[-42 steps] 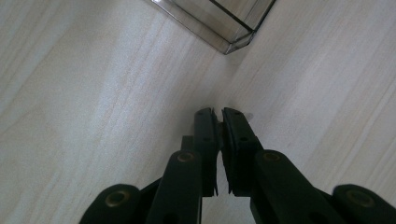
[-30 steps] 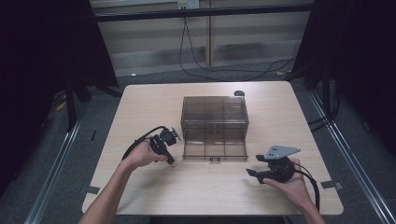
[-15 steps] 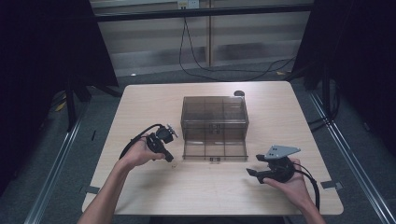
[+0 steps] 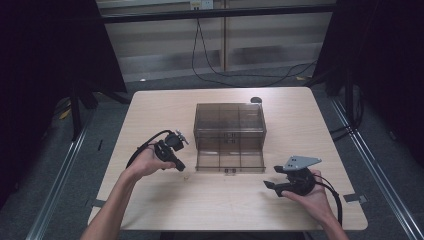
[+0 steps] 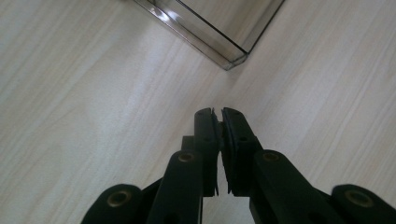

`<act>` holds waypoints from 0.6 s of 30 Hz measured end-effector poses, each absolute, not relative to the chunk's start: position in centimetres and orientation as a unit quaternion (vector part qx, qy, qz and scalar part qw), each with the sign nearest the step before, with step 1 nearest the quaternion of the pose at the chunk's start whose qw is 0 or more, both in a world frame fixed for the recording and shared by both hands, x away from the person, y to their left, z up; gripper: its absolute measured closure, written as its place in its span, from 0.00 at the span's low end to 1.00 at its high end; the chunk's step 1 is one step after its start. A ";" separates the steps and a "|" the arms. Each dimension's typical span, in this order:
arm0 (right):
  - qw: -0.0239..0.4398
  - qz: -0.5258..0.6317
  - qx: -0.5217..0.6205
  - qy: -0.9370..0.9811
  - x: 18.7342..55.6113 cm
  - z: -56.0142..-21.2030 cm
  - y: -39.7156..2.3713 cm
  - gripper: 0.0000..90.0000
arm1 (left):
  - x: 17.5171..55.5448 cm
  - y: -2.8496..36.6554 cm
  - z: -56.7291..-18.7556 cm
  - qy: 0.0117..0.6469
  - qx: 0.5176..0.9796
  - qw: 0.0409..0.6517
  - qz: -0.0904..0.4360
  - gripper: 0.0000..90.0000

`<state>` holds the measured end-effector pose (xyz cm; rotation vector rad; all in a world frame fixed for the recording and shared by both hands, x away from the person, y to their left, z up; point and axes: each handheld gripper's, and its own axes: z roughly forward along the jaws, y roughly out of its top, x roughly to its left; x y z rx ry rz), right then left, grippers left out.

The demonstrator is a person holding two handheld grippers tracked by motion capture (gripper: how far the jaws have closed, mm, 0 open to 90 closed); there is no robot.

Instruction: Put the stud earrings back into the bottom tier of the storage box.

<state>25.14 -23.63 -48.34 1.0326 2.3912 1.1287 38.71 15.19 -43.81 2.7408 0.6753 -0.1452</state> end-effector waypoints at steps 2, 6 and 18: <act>0.150 0.395 0.360 0.832 25.2 -48.4 -23.7 0.36 | 38.8 15.2 -43.6 0.227 0.960 0.155 -0.051 0.95; 0.150 0.395 0.360 0.832 25.2 -48.4 -23.7 0.36 | 38.8 14.9 -43.3 0.226 0.959 0.163 -0.048 0.95; 0.151 0.395 0.362 0.831 25.1 -48.4 -23.8 0.35 | 38.8 13.7 -42.1 0.210 0.962 0.166 -0.046 0.95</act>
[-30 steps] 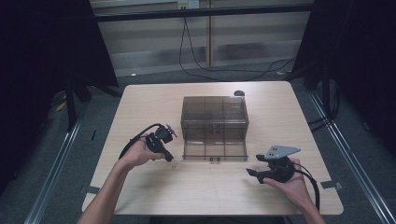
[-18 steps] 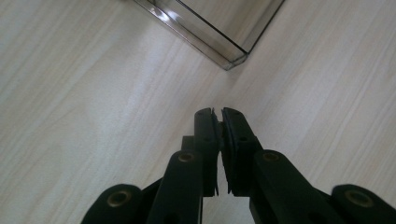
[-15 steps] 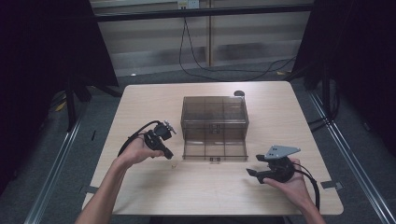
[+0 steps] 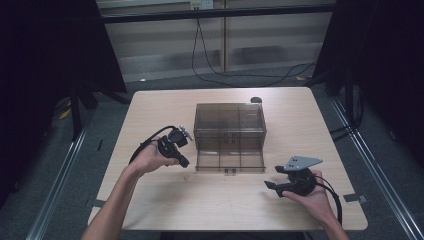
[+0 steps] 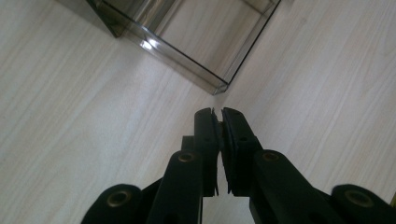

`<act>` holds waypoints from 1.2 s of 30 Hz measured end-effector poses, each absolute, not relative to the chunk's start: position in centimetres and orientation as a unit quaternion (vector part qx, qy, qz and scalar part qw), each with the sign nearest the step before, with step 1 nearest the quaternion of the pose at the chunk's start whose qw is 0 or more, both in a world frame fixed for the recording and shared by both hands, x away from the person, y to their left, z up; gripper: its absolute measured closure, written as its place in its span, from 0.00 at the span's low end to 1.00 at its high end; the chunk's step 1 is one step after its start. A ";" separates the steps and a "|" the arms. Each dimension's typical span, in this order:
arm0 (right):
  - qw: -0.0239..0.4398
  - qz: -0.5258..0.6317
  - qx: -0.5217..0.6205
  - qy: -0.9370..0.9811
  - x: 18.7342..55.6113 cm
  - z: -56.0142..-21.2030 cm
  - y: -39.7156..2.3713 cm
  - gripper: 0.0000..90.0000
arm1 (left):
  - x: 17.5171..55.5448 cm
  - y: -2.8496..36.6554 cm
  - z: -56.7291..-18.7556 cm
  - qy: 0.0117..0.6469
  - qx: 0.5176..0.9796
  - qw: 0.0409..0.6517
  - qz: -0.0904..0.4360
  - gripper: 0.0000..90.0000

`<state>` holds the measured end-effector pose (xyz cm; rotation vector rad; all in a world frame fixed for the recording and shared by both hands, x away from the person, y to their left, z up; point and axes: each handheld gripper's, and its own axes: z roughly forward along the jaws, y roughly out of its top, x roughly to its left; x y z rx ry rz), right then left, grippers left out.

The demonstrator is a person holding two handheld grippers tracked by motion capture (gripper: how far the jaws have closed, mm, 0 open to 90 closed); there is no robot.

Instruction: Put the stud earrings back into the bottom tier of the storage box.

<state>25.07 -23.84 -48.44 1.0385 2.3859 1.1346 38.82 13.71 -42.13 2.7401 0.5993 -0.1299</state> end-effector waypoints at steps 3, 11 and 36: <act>0.151 0.395 0.363 0.830 25.1 -48.4 -23.9 0.34 | 38.9 13.3 -41.8 0.207 0.963 0.167 -0.046 0.95; 0.153 0.394 0.365 0.829 25.0 -48.4 -23.9 0.33 | 38.9 12.0 -41.0 0.197 0.964 0.174 -0.038 0.95; 0.149 0.394 0.363 0.831 25.0 -48.5 -23.9 0.33 | 39.5 8.4 -40.5 0.173 0.969 0.170 -0.043 0.95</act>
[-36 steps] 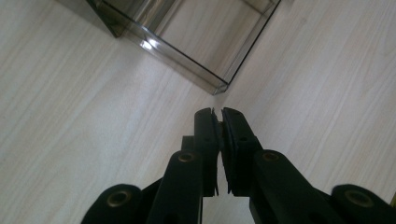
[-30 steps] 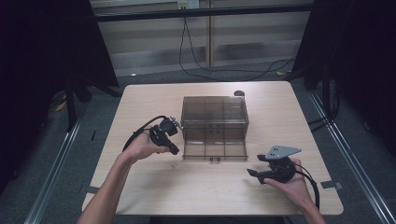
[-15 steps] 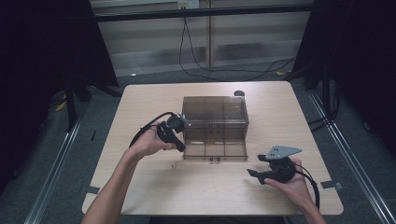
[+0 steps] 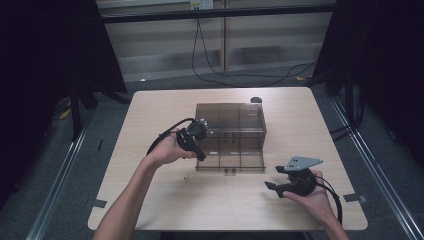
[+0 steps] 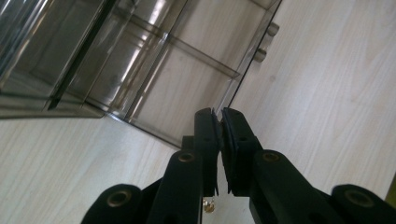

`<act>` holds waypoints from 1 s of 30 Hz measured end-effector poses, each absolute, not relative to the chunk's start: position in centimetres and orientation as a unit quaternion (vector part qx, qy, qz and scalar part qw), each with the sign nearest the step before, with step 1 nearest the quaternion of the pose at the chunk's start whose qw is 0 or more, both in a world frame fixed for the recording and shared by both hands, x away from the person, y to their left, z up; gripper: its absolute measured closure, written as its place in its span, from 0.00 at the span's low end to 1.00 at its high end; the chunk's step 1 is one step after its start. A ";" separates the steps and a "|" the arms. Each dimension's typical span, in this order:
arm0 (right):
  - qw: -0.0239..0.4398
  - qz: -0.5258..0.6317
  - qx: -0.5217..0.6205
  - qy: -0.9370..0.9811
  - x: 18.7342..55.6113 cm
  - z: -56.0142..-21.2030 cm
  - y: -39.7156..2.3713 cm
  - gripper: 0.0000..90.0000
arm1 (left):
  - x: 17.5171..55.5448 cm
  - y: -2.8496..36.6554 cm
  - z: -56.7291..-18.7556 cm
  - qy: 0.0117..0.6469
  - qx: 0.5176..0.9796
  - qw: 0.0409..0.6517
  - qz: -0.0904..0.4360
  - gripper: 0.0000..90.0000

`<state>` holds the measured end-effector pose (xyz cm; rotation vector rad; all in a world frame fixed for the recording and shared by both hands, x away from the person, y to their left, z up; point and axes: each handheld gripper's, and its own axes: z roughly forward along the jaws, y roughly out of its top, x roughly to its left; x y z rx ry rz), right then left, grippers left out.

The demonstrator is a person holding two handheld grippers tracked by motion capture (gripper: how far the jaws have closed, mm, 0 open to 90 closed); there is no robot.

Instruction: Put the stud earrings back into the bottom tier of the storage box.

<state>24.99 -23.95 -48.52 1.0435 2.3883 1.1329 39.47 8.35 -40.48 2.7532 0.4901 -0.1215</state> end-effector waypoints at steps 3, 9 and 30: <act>0.151 0.394 0.363 0.831 25.0 -48.5 -24.0 0.32 | 39.5 7.9 -40.3 0.170 0.970 0.170 -0.043 0.95; 0.151 0.394 0.363 0.831 25.0 -48.5 -24.0 0.32 | 39.3 6.9 -40.3 0.156 0.973 0.167 -0.045 0.95; 0.150 0.395 0.363 0.831 24.9 -48.5 -24.0 0.32 | 39.5 3.0 -40.8 0.135 0.976 0.162 -0.052 0.95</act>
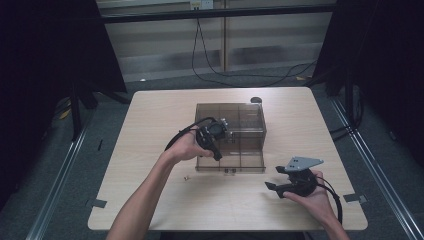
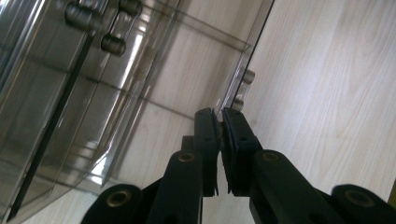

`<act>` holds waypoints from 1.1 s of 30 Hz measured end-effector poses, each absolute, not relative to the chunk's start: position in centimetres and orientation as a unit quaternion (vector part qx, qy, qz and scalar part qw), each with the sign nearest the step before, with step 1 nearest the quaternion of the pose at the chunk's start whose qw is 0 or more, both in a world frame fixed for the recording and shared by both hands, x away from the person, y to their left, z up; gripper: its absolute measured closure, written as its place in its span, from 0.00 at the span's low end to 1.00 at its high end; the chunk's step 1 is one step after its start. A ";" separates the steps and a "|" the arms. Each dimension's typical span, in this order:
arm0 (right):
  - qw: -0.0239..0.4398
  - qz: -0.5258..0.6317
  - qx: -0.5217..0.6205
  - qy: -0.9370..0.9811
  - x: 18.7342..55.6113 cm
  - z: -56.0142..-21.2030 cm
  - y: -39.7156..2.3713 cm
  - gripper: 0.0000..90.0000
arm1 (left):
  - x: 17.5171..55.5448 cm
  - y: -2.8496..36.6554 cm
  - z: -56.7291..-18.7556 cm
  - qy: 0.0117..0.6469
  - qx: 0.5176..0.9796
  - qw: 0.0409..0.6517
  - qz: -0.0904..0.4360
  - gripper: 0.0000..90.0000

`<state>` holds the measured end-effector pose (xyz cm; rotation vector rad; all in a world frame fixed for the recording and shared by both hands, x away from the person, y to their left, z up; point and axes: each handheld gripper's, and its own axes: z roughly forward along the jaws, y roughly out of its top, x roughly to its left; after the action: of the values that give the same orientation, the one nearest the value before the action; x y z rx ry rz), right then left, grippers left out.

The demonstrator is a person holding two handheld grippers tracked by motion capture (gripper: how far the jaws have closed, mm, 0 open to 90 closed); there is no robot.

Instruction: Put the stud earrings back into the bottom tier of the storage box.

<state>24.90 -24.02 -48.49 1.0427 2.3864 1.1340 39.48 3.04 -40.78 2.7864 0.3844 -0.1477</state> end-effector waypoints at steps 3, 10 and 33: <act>0.148 0.396 0.364 0.830 24.9 -48.5 -24.1 0.32 | 39.4 2.4 -40.9 0.133 0.976 0.162 -0.053 0.95; 0.148 0.396 0.363 0.831 24.9 -48.5 -24.1 0.32 | 39.6 1.3 -41.4 0.126 0.978 0.155 -0.055 0.95; 0.150 0.395 0.363 0.831 24.8 -48.6 -24.4 0.32 | 40.2 -0.8 -44.5 0.133 0.981 0.129 -0.063 0.95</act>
<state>24.83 -24.42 -48.56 1.0417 2.3871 1.1345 40.24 -0.83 -44.48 2.8513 0.3860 -0.1835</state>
